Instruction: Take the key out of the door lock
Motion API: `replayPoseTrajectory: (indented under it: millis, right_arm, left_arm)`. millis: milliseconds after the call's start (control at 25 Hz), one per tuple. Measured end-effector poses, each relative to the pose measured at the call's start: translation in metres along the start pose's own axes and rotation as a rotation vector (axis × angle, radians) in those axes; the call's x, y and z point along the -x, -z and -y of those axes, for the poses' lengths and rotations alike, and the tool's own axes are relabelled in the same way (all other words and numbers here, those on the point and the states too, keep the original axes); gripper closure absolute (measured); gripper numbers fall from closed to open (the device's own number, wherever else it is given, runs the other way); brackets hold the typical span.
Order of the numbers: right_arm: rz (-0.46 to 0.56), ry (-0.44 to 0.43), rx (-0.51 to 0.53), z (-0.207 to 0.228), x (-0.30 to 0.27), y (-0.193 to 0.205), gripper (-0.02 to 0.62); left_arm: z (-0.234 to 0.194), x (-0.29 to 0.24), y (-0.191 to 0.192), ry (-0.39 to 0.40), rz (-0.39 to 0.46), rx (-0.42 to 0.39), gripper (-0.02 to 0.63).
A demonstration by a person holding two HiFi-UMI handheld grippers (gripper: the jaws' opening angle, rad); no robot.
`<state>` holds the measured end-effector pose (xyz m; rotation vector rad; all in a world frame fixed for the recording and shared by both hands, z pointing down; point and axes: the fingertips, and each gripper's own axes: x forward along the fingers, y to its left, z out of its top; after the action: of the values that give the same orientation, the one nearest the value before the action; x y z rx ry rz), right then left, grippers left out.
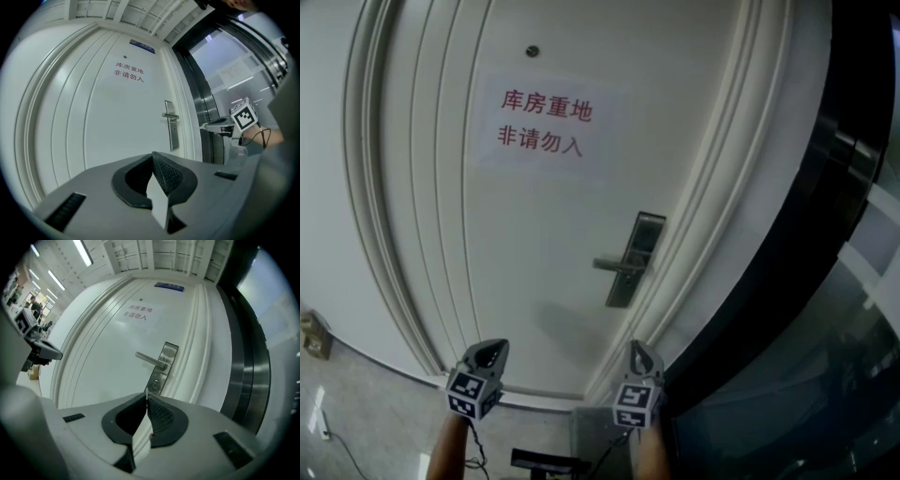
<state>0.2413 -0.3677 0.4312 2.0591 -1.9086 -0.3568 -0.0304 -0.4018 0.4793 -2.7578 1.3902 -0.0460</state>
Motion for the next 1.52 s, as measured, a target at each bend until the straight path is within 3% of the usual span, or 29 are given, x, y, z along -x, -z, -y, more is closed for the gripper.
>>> replayPoseTrajectory:
  millis: [200,480,920,1520]
  right_arm:
    - [-0.025,-0.004,-0.156,-0.001,0.012,0.011,0.575]
    - [-0.03,-0.001,-0.255,-0.009,0.037,0.023,0.575]
    - [-0.049,0.001,-0.306,-0.032,0.078,0.048,0.575]
    - [-0.02,-0.014,-0.313,-0.041,0.095,0.049,0.575]
  left_arm:
    - [0.001,0.002,0.002,0.012,-0.002,0.009,0.597]
    - [0.004,0.01,0.001,0.025,0.003,0.025,0.598]
    - [0.012,0.025,0.006,0.052,-0.003,0.03,0.598]
    - [0.013,0.036,0.007,0.056,0.002,0.021,0.597]
